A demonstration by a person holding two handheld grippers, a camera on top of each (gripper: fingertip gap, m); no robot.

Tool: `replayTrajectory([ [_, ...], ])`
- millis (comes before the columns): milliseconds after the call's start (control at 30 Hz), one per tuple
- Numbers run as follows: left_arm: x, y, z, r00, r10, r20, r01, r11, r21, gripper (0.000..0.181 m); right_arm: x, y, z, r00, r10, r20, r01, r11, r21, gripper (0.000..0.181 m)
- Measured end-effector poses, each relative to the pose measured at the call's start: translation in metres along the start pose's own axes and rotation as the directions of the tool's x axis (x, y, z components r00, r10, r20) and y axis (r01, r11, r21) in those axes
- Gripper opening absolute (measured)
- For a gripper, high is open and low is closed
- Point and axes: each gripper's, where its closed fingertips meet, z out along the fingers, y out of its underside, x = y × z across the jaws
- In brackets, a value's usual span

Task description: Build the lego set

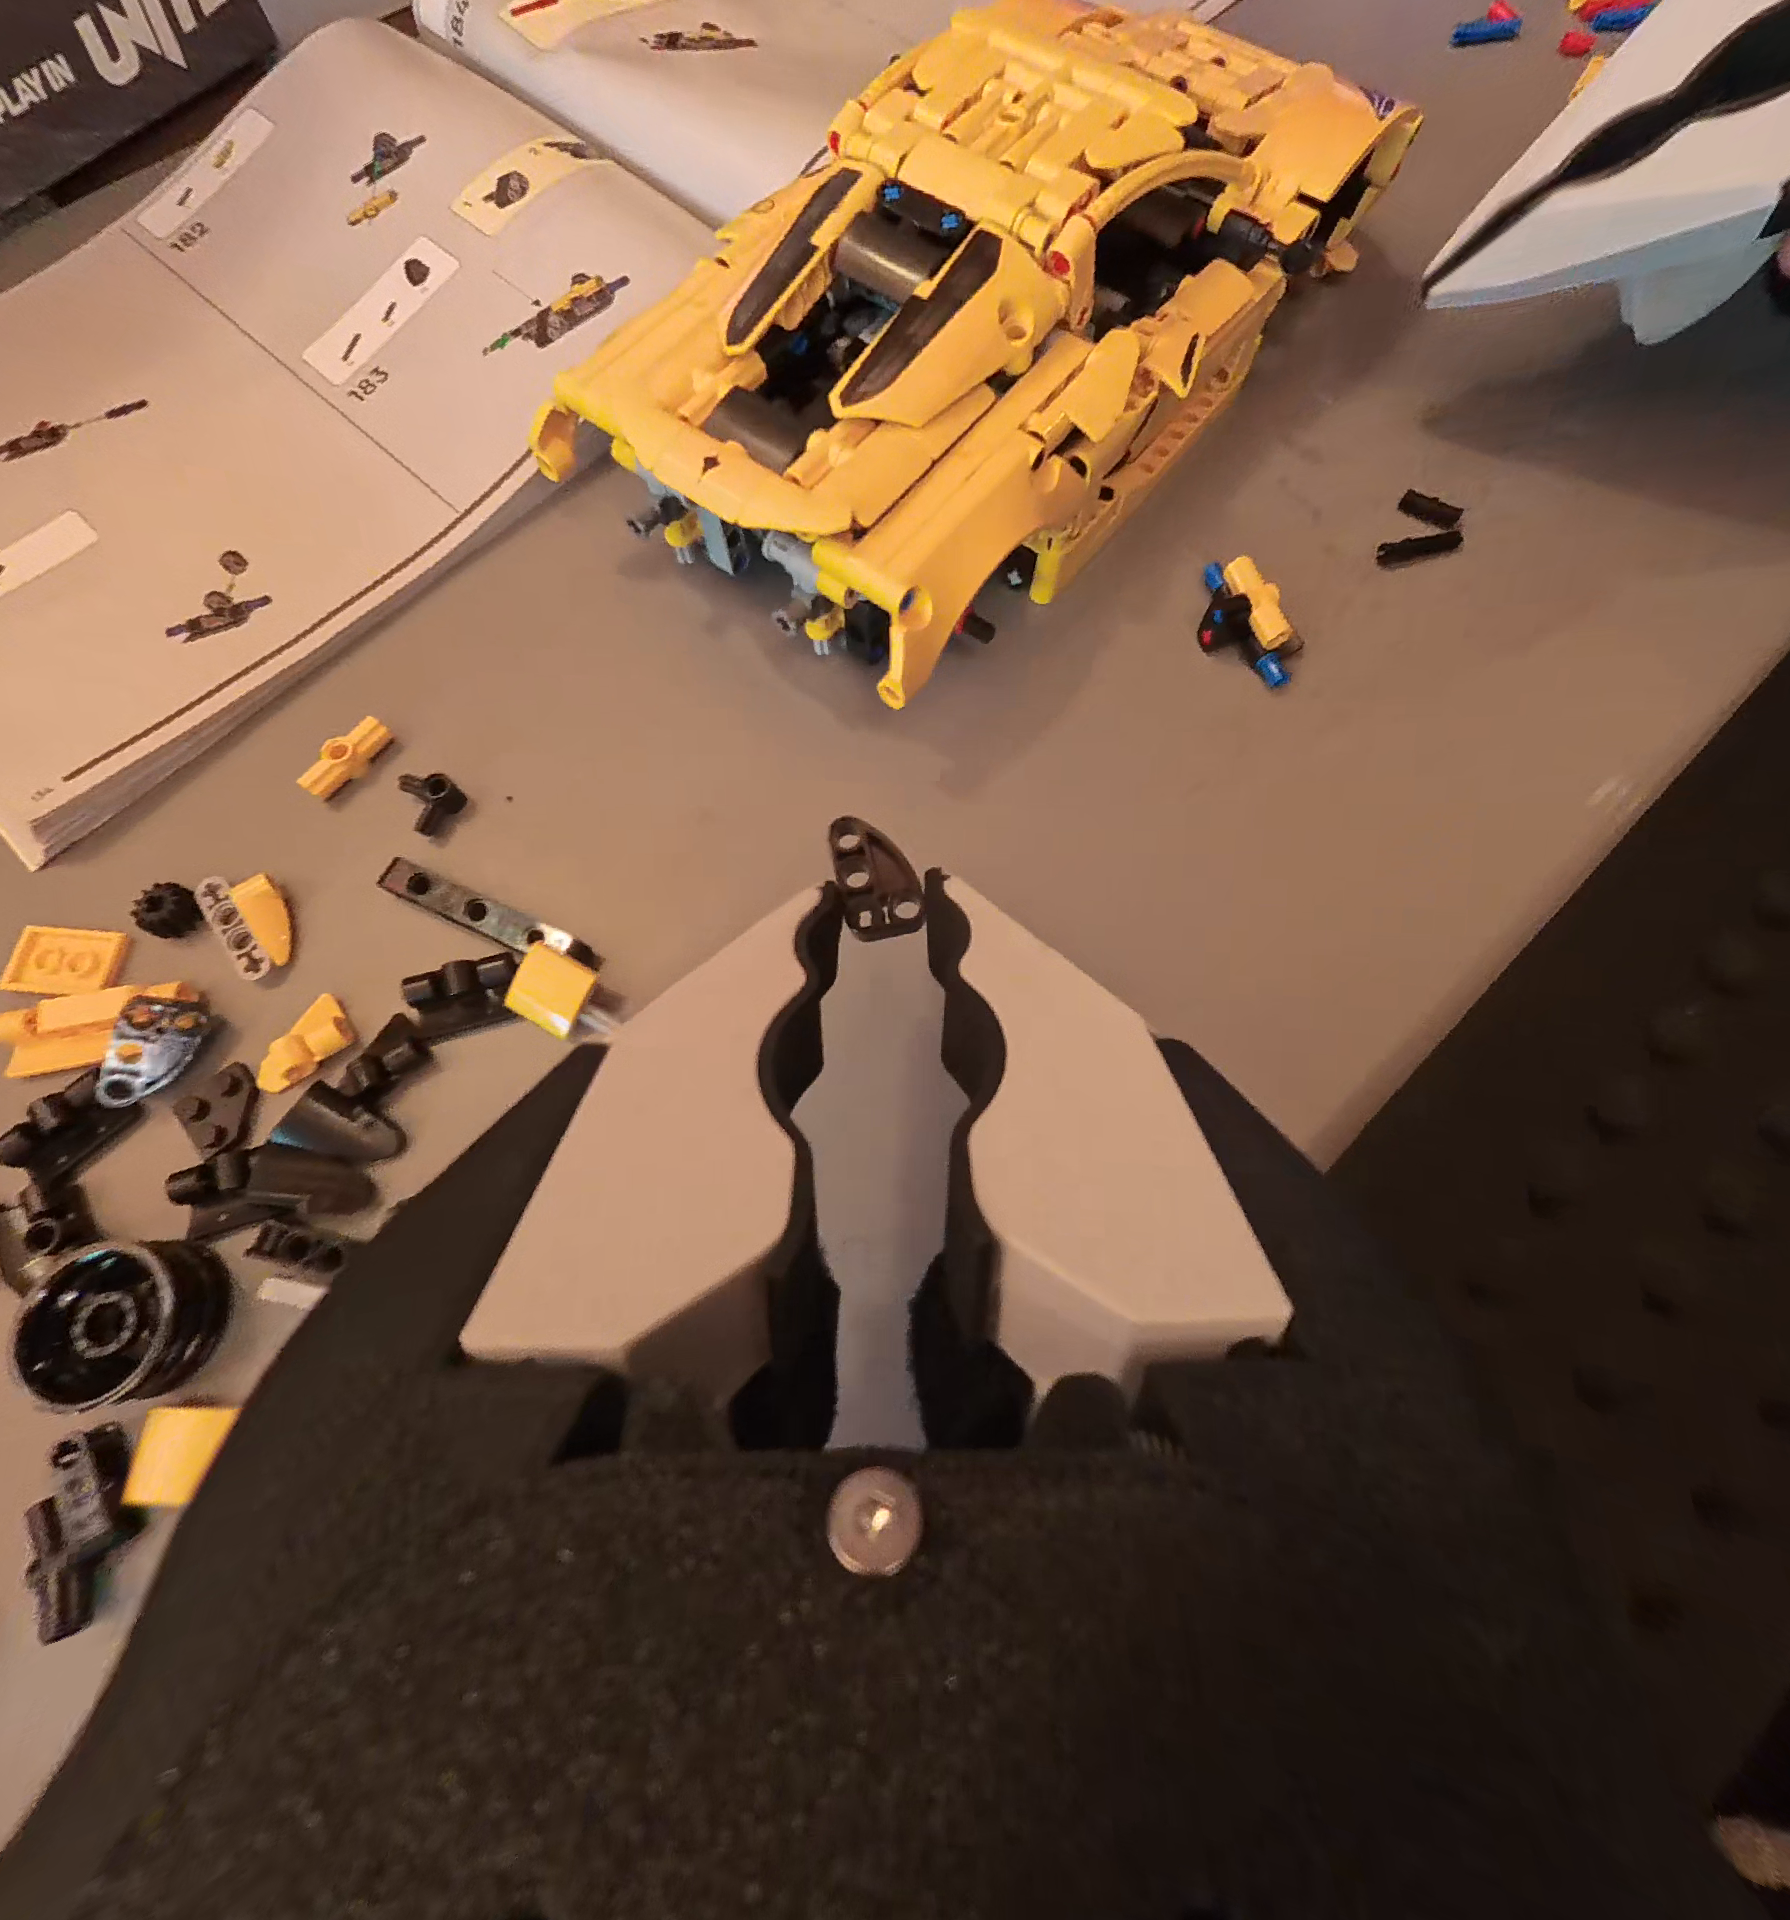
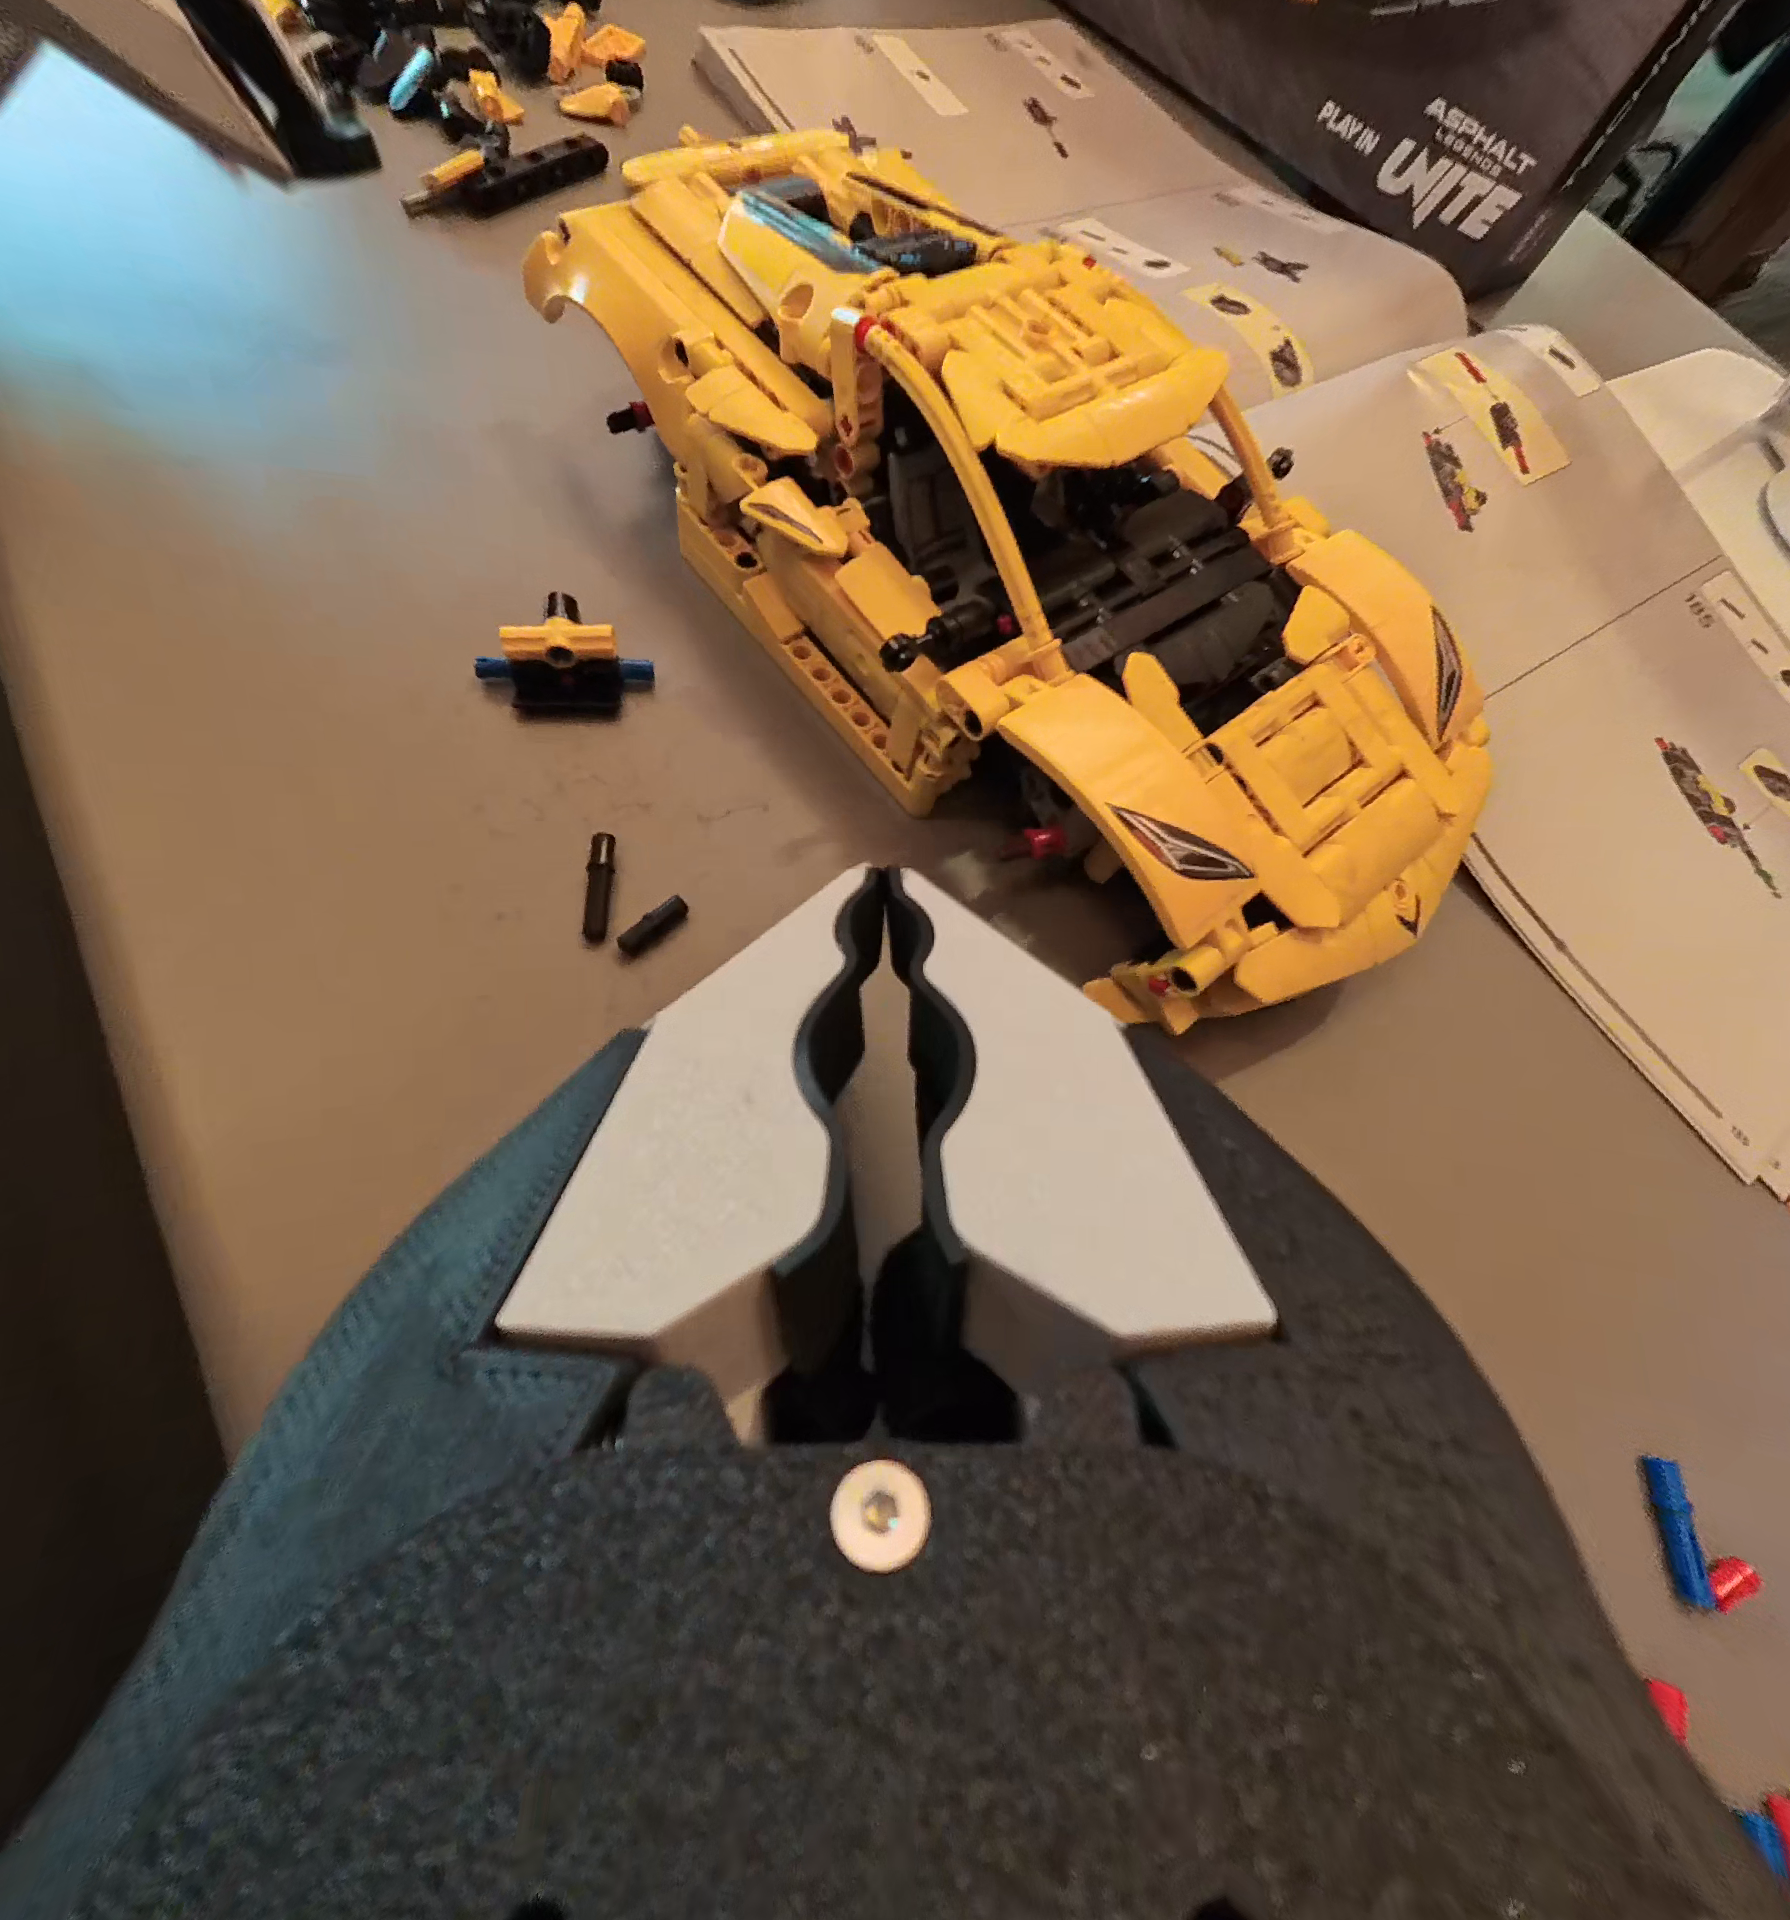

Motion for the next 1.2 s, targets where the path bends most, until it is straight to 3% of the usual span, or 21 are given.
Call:
replayTrajectory([
  [533,0.050,0.000,0.021,0.986,0.039,-0.161,-0.044,0.999,-0.029,0.016,0.000,-0.004,-0.002,0.999,0.030,0.017,-0.030,0.999,0.025,0.000],
  [867,0.059,-0.002,0.026,0.979,0.035,-0.199,-0.042,0.999,-0.030,0.015,-0.007,-0.007,0.004,0.999,0.002,0.048,-0.003,1.000,0.009,0.000],
  [1200,0.068,-0.005,0.024,0.978,0.064,-0.198,-0.068,0.998,-0.014,0.015,0.004,-0.004,0.001,0.999,0.032,0.001,-0.032,0.999,0.021,0.000],
])
